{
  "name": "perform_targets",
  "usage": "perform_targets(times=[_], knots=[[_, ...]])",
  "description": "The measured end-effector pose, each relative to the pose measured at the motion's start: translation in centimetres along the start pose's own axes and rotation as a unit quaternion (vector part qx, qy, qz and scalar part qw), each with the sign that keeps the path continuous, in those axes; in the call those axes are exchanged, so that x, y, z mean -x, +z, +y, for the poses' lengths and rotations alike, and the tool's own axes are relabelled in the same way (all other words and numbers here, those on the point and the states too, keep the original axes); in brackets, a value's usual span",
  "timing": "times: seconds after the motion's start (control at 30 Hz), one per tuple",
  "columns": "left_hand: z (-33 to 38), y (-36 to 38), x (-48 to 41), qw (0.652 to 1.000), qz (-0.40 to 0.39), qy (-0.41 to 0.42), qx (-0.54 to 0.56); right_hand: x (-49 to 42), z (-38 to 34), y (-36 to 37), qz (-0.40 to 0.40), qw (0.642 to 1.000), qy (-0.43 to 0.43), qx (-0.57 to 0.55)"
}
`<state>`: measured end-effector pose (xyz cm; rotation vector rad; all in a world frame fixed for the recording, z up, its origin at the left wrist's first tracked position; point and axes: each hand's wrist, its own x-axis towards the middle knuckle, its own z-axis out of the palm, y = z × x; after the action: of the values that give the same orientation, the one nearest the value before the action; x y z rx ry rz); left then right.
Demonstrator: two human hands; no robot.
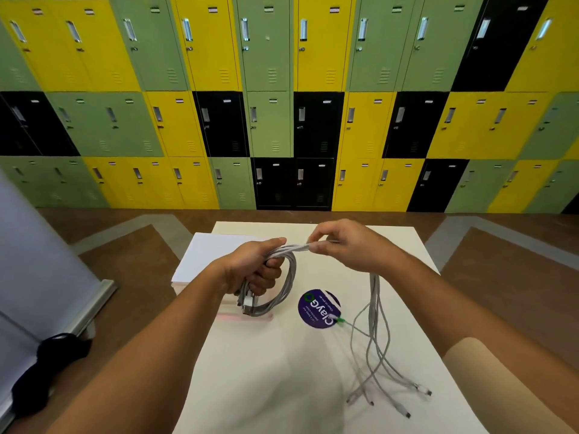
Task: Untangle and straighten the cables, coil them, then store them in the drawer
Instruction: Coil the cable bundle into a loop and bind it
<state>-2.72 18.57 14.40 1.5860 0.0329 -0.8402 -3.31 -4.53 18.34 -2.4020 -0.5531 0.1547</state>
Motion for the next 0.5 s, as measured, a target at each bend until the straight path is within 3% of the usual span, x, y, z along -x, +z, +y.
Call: perform_targets(times=[0.1,0.3,0.5], knots=[[0.0,0.3,0.0,1.000,-0.013,-0.007,-0.019,-0.3,-0.4,-1.0,-0.025,0.999,0.019,-0.037],[0.5,0.7,0.1,0.997,-0.039,0.022,-0.063,-0.5,0.8,-2.2,-0.080,0.970,0.065,-0.218],[0.7,1.4,0.2,0.989,-0.135,0.052,-0.001,-0.9,2.0,-1.6,-0.044,0.951,0.083,-0.293]])
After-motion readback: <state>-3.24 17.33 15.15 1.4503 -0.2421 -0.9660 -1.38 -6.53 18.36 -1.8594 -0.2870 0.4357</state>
